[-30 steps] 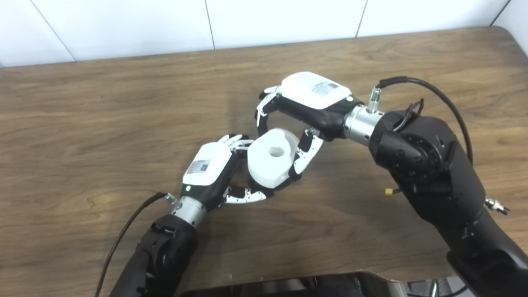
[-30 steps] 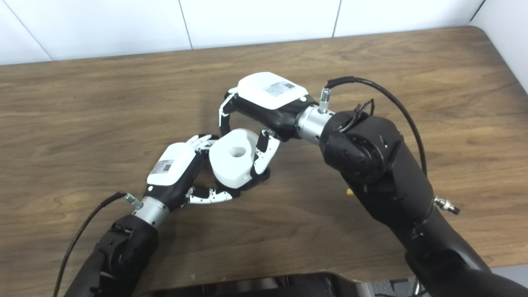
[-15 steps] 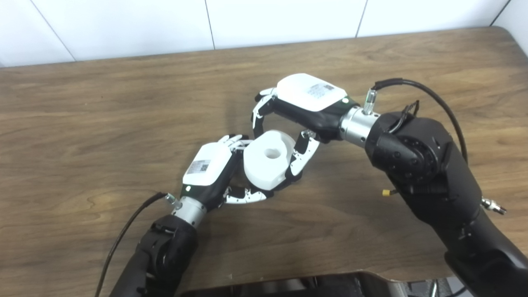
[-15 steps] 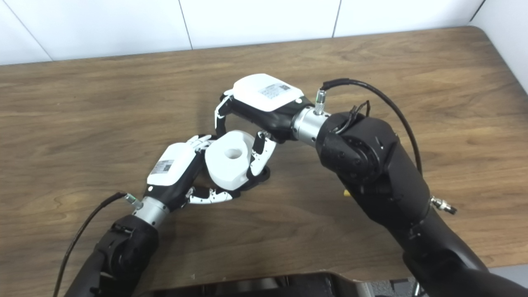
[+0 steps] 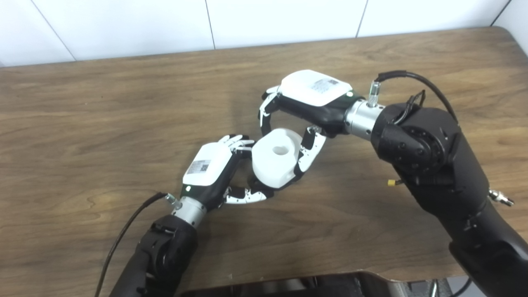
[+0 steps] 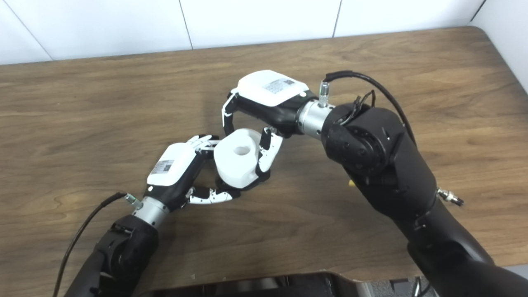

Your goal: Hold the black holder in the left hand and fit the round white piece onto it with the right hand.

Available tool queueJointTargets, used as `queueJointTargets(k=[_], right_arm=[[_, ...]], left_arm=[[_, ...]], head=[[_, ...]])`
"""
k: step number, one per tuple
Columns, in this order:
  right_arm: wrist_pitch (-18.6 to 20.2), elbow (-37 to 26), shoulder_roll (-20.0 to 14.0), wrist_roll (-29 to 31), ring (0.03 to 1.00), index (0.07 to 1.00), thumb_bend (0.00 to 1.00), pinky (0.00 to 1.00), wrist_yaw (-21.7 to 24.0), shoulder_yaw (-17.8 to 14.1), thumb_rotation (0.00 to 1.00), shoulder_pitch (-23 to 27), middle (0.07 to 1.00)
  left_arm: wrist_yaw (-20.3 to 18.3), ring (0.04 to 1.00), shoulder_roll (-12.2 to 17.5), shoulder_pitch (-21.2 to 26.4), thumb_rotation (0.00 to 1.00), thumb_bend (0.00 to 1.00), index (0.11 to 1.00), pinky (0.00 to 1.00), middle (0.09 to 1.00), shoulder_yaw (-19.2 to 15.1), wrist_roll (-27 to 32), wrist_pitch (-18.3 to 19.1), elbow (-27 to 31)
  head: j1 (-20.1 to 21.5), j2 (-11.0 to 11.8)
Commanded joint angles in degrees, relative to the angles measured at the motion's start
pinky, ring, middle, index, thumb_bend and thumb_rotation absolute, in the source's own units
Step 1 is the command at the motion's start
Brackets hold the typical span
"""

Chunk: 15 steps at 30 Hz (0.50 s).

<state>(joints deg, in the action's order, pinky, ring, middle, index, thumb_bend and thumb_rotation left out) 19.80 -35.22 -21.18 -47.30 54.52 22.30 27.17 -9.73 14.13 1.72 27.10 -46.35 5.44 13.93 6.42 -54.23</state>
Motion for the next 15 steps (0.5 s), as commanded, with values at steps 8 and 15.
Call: queueJointTargets(k=[8,15], right_arm=[[-0.5,-0.6,-0.5,-0.3,0.891,0.481,0.53,0.80,0.2,-2.1,0.13,2.6,0.757],[-1.2,-0.4,0.2,-0.9,0.886,0.481,0.53,0.79,-0.1,-1.1,0.13,1.6,0.756]], left_arm=[[-3.4,0.891,0.9,-1.2,0.05,0.52,0.488,0.92,0.813,0.6,0.3,0.3,-0.8],[-3.3,0.891,0.9,-1.2,0.05,0.52,0.489,0.92,0.812,0.7,0.0,0.2,-0.7]], head=[[0.0,0.0],[0.1,-0.3]])
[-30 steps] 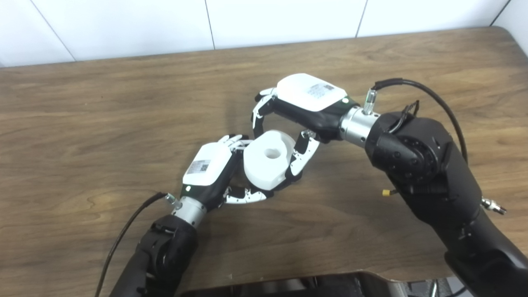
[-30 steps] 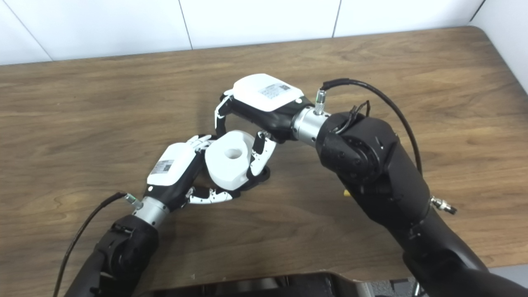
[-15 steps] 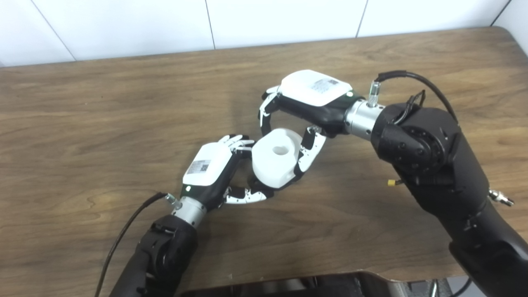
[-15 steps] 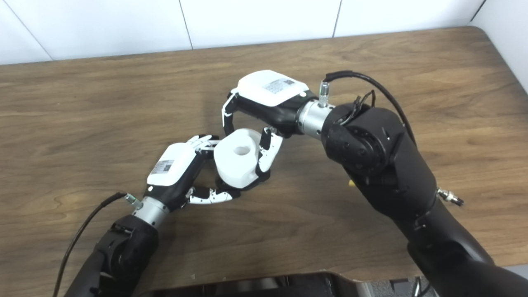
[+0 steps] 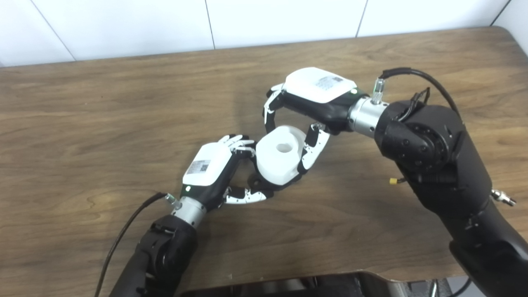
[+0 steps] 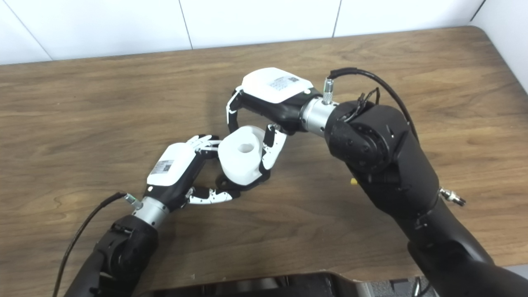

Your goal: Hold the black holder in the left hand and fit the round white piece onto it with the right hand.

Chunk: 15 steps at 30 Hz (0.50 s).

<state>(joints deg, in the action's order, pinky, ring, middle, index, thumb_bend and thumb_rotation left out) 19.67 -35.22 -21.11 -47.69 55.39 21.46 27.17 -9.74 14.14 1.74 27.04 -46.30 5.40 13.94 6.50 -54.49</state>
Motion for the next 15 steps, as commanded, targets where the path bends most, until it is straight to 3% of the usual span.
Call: queueJointTargets(k=[1,15], right_arm=[[-1.3,-0.4,0.3,-0.7,0.885,0.481,0.53,0.79,-1.2,0.0,0.13,1.4,0.756],[-4.5,-0.2,1.3,-1.7,0.873,0.481,0.53,0.78,-4.6,0.5,0.13,-1.3,0.738]], left_arm=[[-3.3,0.890,0.9,-1.2,0.05,0.52,0.488,0.91,0.811,0.8,0.0,0.2,-0.7],[-3.2,0.892,0.6,-1.3,0.05,0.52,0.488,0.92,0.812,0.7,0.1,0.3,-0.6]], head=[[0.0,-0.1],[-0.4,-0.5]])
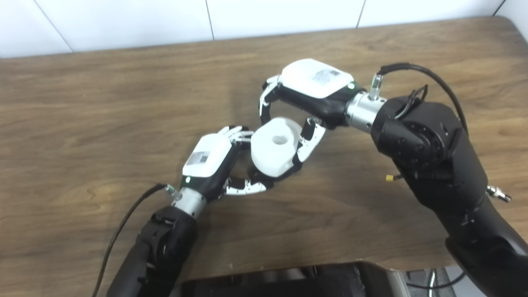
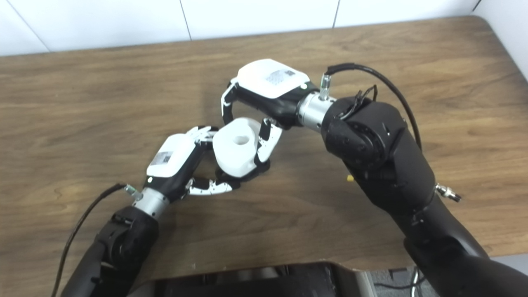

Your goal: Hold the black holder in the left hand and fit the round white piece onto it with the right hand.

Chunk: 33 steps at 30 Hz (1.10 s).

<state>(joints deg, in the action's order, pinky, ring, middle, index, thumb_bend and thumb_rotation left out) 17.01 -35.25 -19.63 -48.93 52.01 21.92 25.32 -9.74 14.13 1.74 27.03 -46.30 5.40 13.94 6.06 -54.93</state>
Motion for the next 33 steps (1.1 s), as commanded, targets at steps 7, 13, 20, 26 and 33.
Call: queueJointTargets(k=[7,13,20,26,33], right_arm=[[-3.5,-0.3,0.0,-1.5,0.877,0.481,0.53,0.77,-1.2,0.2,0.13,0.2,0.737],[-4.0,-1.4,-1.1,-1.9,0.876,0.481,0.53,0.77,0.7,0.2,0.13,1.4,0.738],[-4.0,-1.9,-1.7,-1.5,0.876,0.482,0.52,0.78,3.1,-0.2,0.13,2.7,0.739],[-4.4,-2.8,-1.6,-2.1,0.878,0.482,0.52,0.78,4.5,-0.3,0.13,3.0,0.738],[-4.6,-3.0,-0.8,-2.9,0.882,0.482,0.53,0.79,5.1,-0.2,0.13,2.8,0.740]], left_arm=[[-3.7,0.892,0.6,-1.1,0.05,0.52,0.488,0.92,0.814,0.8,0.0,0.8,-0.4],[-3.4,0.891,0.8,-1.2,0.05,0.52,0.488,0.92,0.813,0.6,0.5,0.2,-0.3],[-3.7,0.892,0.9,-1.1,0.05,0.52,0.488,0.92,0.814,0.7,0.3,0.4,-0.3],[-3.7,0.892,0.9,-1.0,0.05,0.52,0.488,0.92,0.814,0.6,0.4,0.4,-0.2],[-4.1,0.893,0.8,-1.0,0.05,0.52,0.488,0.92,0.815,0.5,0.1,0.5,0.1]], head=[[0.1,-0.1],[0.4,-0.4],[0.4,-0.5],[0.5,-0.9],[0.4,-1.2]])
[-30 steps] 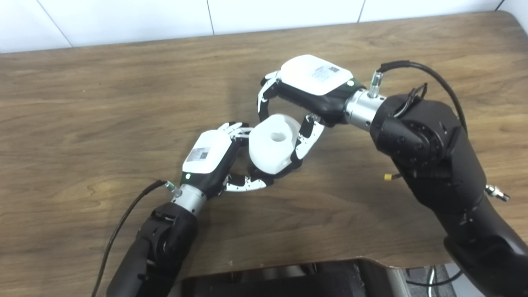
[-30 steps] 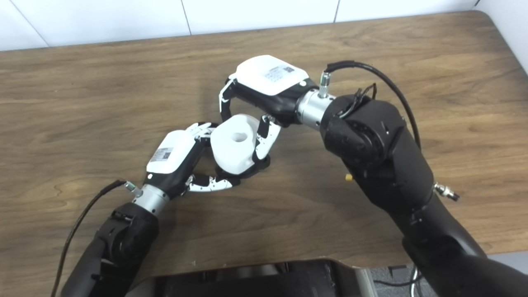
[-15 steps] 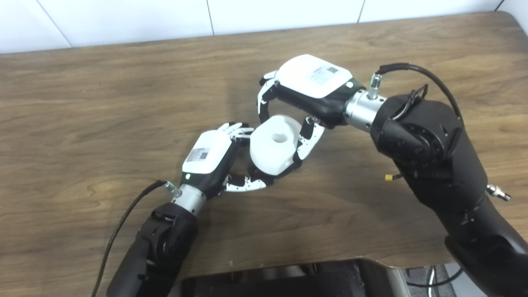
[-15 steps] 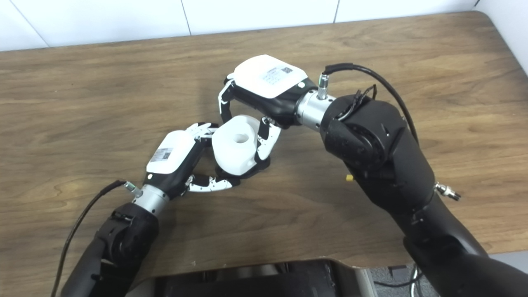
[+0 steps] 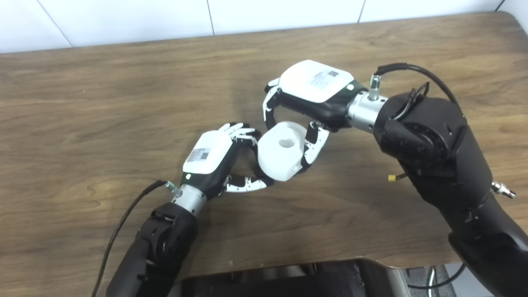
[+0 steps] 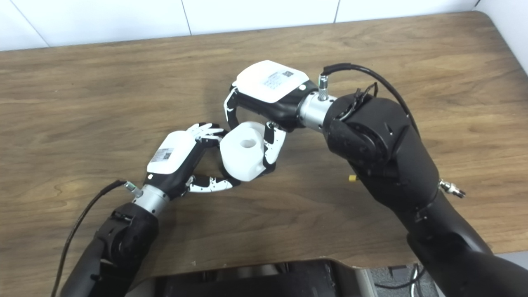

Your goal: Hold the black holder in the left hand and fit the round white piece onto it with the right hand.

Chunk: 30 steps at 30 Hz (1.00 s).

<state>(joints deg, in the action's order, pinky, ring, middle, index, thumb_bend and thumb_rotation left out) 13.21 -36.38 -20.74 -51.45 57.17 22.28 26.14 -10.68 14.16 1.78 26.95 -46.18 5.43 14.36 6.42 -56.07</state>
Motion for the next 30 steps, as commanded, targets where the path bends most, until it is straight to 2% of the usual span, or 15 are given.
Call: queueJointTargets(k=[1,11,25,26,27,30], right_arm=[[-0.7,-1.8,0.4,-0.5,0.882,0.482,0.53,0.79,-0.1,-0.6,0.13,1.8,0.739],[-2.5,-1.1,0.8,-1.0,0.870,0.482,0.53,0.78,-2.1,-0.9,0.13,0.7,0.735],[-3.3,-0.5,0.7,-0.8,0.875,0.490,0.52,0.79,-1.7,-1.5,0.15,0.1,0.739],[-3.2,-0.4,0.7,-0.7,0.874,0.526,0.74,0.79,-1.8,-1.5,0.21,0.0,0.738],[-3.2,-0.4,0.8,-0.7,0.875,0.551,0.88,0.79,-1.8,-1.6,0.24,0.0,0.740],[-3.6,-0.2,0.7,-0.6,0.878,0.568,0.96,0.79,-2.2,-1.6,0.28,-0.2,0.741]], left_arm=[[-3.2,0.893,0.7,-1.1,0.05,0.52,0.488,0.92,0.814,0.6,0.0,0.5,-0.3],[-2.9,0.890,0.6,-1.1,0.05,0.52,0.488,0.92,0.811,0.4,0.2,0.0,-0.5],[-3.0,0.890,-0.1,-1.1,0.05,0.52,0.489,0.92,0.810,0.3,0.3,0.7,-0.4],[-3.1,0.891,-0.1,-1.1,0.05,0.52,0.489,0.92,0.812,0.3,0.3,0.7,-0.4],[-3.1,0.890,-0.2,-1.1,0.05,0.52,0.491,0.92,0.812,0.3,0.2,0.7,-0.4],[-3.4,0.886,-0.1,-0.9,0.06,0.52,0.494,0.92,0.813,0.5,-0.6,1.0,-0.2]], head=[[0.1,0.0],[-0.1,-0.1],[-0.4,-0.1],[-0.4,-0.1],[-0.4,-0.1],[-0.3,-0.1]])
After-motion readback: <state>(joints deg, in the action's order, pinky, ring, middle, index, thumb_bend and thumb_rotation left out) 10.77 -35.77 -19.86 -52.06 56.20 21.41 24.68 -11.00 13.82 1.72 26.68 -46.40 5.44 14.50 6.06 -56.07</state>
